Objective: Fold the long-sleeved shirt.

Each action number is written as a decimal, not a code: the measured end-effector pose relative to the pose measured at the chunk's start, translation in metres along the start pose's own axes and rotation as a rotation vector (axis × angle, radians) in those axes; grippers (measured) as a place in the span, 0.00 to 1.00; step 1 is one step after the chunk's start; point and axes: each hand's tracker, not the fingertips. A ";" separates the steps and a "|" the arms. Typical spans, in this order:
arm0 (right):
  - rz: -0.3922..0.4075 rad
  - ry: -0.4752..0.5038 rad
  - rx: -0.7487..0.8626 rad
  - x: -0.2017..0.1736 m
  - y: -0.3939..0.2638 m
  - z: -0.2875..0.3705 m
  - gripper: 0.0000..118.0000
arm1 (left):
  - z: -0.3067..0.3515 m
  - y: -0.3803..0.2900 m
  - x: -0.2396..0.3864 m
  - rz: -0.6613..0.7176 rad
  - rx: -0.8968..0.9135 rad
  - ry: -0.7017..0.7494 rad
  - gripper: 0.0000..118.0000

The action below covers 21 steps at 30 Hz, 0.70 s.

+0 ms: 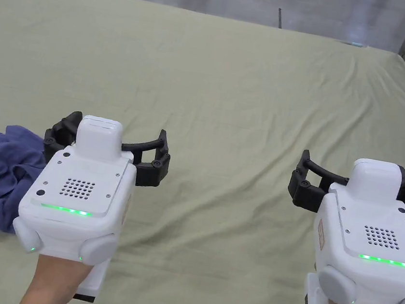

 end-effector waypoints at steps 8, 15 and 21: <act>0.014 0.002 -0.001 -0.001 0.000 0.000 1.00 | -0.001 0.001 0.001 -0.012 0.000 0.002 1.00; 0.013 0.003 0.002 -0.002 0.001 -0.001 1.00 | -0.003 0.004 0.000 -0.014 0.005 0.003 1.00; 0.009 0.006 0.001 -0.002 0.003 -0.002 1.00 | -0.002 0.003 0.001 -0.021 0.001 -0.002 1.00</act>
